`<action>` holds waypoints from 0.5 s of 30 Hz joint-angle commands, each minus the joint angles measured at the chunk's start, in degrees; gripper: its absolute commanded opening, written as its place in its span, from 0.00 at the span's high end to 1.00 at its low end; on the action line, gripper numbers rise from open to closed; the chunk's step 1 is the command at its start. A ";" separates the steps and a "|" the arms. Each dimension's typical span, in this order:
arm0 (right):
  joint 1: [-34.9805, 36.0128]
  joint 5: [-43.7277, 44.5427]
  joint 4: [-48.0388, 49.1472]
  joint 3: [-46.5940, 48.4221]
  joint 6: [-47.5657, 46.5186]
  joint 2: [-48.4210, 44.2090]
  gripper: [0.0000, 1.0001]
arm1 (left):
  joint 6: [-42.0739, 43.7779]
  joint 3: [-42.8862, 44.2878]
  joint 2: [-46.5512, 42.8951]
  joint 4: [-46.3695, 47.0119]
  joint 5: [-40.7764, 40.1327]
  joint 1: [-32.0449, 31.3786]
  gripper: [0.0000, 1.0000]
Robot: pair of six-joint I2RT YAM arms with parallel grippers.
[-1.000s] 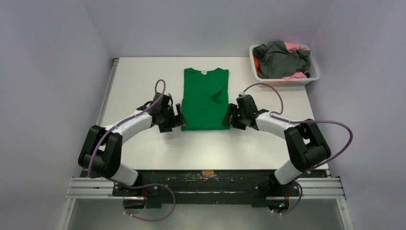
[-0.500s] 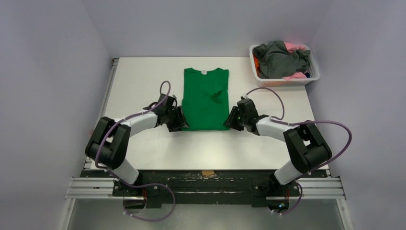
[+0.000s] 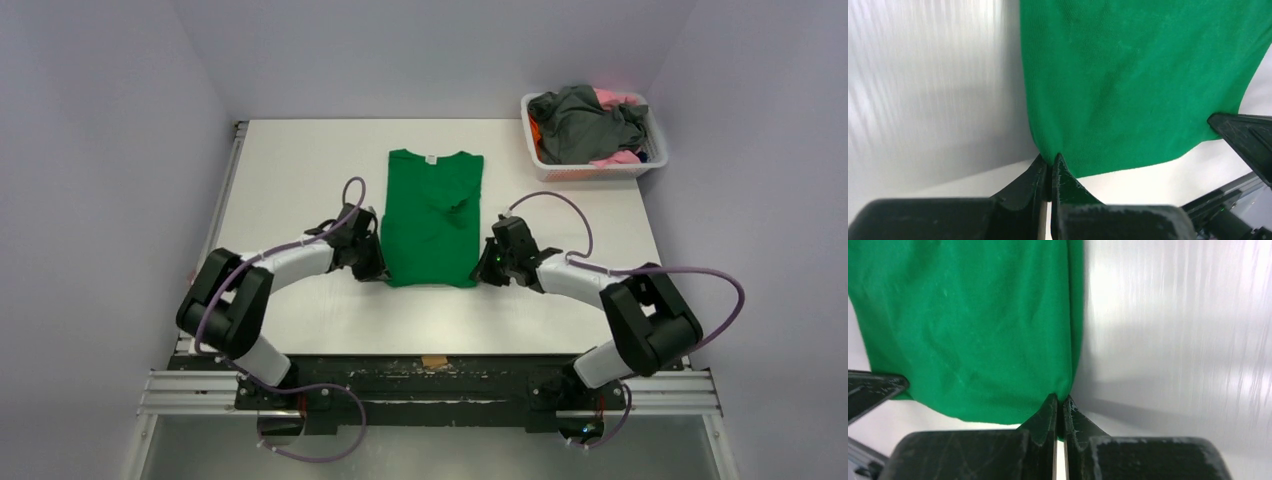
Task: Fold and stack the t-shirts
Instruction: Grab one side of the 2/3 rectangular tshirt with both arms, then fold the long partially folded tshirt into a neat square
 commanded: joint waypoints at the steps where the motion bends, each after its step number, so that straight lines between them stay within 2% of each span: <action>1: 4.39 -1.63 -14.54 -3.39 -1.13 -9.88 1.00 | 0.94 -5.88 -12.75 -8.24 -3.74 -3.05 1.00; 5: 8.75 -2.33 -24.53 -6.38 -0.08 -22.32 1.00 | -0.97 -10.96 -27.93 -16.13 -6.61 -6.78 1.00; 10: 11.66 -8.43 -32.21 -6.02 -1.16 -39.11 1.00 | -2.74 -13.34 -48.65 -23.82 -5.33 -10.23 1.00; 15: 11.72 -3.84 -37.62 -1.92 1.17 -47.54 1.00 | -0.49 -10.93 -59.44 -23.41 -2.80 -10.40 1.00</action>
